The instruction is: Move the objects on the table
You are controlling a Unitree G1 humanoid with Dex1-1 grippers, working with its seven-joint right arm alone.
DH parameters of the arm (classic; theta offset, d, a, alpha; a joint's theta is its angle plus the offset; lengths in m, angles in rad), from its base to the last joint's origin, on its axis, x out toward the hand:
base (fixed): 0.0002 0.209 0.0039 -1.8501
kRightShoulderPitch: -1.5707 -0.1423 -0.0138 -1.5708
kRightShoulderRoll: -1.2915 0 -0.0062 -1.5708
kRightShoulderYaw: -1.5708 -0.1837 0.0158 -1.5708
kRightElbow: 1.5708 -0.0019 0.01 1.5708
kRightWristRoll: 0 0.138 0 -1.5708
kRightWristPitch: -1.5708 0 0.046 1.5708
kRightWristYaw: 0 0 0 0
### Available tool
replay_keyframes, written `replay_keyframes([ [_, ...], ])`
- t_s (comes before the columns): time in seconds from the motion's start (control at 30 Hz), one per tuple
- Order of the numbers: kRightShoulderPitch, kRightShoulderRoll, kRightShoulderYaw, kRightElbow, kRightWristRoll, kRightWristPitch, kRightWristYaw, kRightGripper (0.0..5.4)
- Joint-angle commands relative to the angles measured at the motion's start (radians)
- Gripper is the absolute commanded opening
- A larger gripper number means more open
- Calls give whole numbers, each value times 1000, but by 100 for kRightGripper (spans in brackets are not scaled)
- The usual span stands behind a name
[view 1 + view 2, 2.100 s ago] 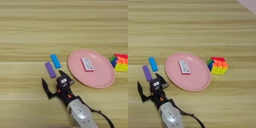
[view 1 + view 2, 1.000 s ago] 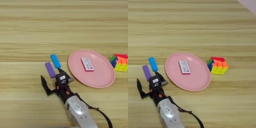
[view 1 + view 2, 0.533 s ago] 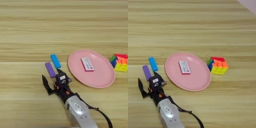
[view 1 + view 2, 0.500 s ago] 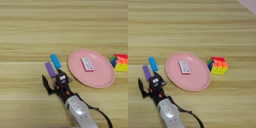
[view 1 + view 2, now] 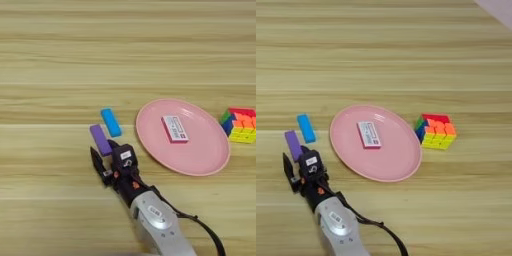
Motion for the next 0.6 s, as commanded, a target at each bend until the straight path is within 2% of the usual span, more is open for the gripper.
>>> replay_keyframes([
  [0.03, -5, 0, -8, -6, 8, 16, -1, 198],
  [0.17, -3, 1, -7, -9, 8, 18, -2, 144],
  [0.43, -4, 3, -4, -20, 4, 18, -6, 141],
  [0.6, 13, -4, 5, -115, -1, 38, -7, 141],
])
